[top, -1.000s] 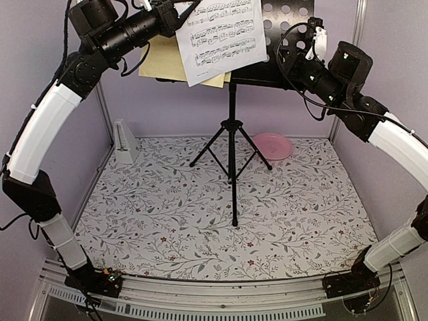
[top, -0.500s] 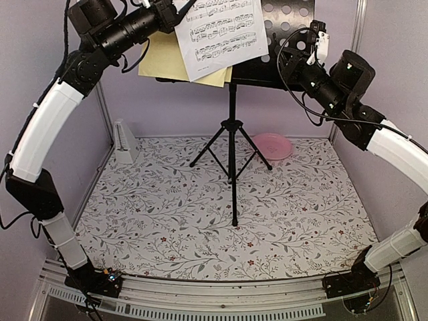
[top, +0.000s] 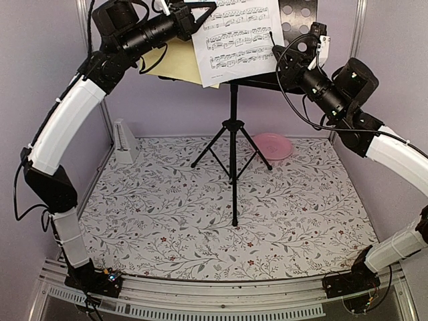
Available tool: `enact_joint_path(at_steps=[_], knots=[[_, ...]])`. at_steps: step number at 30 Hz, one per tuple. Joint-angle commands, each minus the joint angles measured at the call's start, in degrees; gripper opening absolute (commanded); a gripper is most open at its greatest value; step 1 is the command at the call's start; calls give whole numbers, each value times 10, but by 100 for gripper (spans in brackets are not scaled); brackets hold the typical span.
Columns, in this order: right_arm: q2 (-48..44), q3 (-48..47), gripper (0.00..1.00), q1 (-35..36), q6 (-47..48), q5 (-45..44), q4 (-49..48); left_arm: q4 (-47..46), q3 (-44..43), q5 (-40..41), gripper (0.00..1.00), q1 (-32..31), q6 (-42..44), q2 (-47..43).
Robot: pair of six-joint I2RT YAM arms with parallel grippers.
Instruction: Set up the instrument practice props
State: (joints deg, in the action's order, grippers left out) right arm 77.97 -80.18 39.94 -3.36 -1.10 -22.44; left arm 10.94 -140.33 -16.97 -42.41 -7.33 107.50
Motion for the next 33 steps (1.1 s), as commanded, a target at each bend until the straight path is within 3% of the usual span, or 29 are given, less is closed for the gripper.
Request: enact_joint_path(at_steps=[1,14,16,21,26,33], knots=[[-1,-5,0,-3,27,47,-18,-38,-24,-32,0,8,-7,23],[18,-30,0,-3,45,56,-5,-109,-70,-61,0,9,-29,109],[20,-34,13,-3,40,46,0,-111,-70,-59,0,9,-29,112],[19,-35,31,-3,39,41,3,-116,-69,-54,0,10,-31,111],[14,-34,45,-3,36,44,4,-113,-57,-49,18,9,-35,97],[-18,-24,47,-3,36,51,10,-119,34,-26,35,6,-36,29]])
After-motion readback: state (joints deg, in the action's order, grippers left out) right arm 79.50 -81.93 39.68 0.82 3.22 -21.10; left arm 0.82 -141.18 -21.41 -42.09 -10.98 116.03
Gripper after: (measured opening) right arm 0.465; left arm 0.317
